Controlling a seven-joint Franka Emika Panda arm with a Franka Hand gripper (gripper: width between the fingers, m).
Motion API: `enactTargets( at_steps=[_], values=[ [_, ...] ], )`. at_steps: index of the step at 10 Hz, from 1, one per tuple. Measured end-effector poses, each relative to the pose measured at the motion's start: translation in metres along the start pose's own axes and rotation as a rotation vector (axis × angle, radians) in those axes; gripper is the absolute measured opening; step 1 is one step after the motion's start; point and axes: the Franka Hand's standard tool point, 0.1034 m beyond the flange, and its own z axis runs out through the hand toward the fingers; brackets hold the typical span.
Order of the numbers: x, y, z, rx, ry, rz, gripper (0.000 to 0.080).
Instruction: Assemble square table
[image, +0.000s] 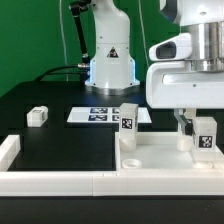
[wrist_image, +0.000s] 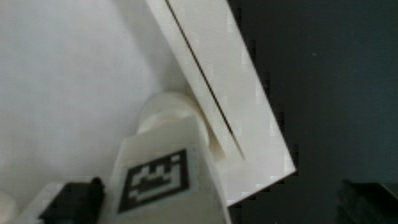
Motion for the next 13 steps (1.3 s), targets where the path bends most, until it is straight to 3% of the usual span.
enactTargets(
  at_steps=[1,2,3,7,10,13],
  values=[
    [-0.0001,-0.0001,0.0001,0.0,0.0,0.014,0.0566],
    [-0.0002,0.0002,0.0003,-0.001,0.0,0.014,0.0382],
    [-0.0006,0.0072,0.0013,-0.013,-0.01,0.057,0.0311],
    [0.0,0.0089,0.0018,-0.007,-0.016,0.479,0.0299],
    [-0.0004,0.008,0.0039,0.064,-0.061,0.941,0.0297],
    [-0.001,0.0069,0.0044,0.062,-0.06,0.923,0.0297]
  ],
)
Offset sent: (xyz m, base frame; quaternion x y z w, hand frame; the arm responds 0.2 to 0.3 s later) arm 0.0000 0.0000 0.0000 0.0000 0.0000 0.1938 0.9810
